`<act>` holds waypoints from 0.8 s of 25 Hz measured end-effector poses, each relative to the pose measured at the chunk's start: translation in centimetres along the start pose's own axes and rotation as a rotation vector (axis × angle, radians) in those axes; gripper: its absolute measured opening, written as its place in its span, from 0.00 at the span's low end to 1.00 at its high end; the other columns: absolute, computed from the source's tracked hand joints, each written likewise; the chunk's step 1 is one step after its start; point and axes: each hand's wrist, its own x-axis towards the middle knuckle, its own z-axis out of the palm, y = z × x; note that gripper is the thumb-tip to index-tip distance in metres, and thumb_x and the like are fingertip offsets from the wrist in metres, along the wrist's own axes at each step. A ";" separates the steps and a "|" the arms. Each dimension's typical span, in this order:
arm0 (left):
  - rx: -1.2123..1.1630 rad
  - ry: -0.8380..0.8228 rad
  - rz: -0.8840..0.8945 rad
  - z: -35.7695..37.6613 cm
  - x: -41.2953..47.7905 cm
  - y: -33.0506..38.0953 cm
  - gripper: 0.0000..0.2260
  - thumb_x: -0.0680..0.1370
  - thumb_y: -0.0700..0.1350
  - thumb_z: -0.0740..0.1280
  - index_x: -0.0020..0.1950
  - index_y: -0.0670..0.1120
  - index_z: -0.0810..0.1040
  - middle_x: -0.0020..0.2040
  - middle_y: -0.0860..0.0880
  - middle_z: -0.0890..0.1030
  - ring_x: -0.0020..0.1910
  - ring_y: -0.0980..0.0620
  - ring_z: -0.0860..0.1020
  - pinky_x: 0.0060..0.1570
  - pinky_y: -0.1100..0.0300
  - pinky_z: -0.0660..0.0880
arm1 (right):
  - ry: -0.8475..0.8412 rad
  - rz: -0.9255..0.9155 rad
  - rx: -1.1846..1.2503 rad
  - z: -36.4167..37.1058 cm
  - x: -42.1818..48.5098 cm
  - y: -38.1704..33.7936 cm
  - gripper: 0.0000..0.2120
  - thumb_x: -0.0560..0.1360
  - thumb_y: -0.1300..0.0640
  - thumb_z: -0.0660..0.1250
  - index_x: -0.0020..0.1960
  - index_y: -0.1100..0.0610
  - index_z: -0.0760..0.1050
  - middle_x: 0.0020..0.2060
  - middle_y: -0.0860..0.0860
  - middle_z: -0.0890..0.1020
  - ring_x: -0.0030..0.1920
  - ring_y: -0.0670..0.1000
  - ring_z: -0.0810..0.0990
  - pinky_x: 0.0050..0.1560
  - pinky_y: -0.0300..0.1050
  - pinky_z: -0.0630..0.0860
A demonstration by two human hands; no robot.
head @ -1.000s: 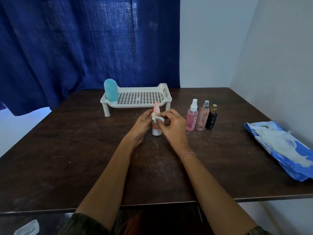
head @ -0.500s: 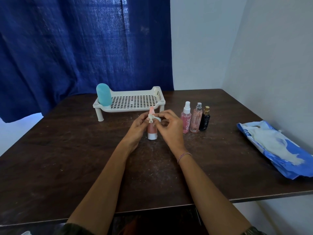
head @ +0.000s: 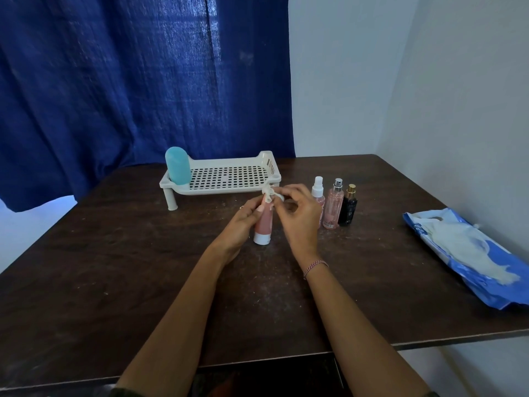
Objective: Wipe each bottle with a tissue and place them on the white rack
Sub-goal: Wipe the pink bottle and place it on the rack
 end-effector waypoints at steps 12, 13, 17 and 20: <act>-0.164 -0.023 0.039 0.5 -0.8 1.1 0.13 0.82 0.42 0.54 0.62 0.53 0.72 0.61 0.51 0.78 0.62 0.54 0.76 0.65 0.58 0.70 | -0.119 -0.080 0.002 0.1 -0.6 -0.6 0.11 0.72 0.66 0.68 0.54 0.60 0.80 0.49 0.50 0.77 0.51 0.41 0.74 0.51 0.33 0.75; -0.140 -0.030 0.038 0.5 -0.7 1.0 0.13 0.82 0.43 0.54 0.63 0.54 0.72 0.62 0.52 0.78 0.63 0.54 0.75 0.65 0.57 0.69 | -0.098 -0.064 0.009 0.1 -0.4 -0.5 0.12 0.73 0.66 0.68 0.55 0.59 0.80 0.48 0.50 0.77 0.50 0.41 0.74 0.49 0.32 0.75; -0.078 -0.036 0.009 0.3 -0.3 0.6 0.17 0.82 0.46 0.55 0.71 0.49 0.68 0.67 0.50 0.74 0.67 0.54 0.72 0.69 0.53 0.66 | -0.019 0.006 -0.035 -0.2 -0.1 -0.1 0.11 0.73 0.66 0.68 0.54 0.59 0.80 0.48 0.53 0.80 0.48 0.43 0.77 0.46 0.27 0.73; -0.091 -0.042 0.013 0.3 -0.5 0.8 0.16 0.82 0.45 0.54 0.71 0.49 0.67 0.68 0.50 0.74 0.66 0.55 0.72 0.68 0.56 0.67 | -0.011 0.024 -0.075 -0.2 0.0 -0.1 0.11 0.73 0.65 0.68 0.54 0.59 0.80 0.50 0.53 0.81 0.49 0.44 0.78 0.50 0.31 0.75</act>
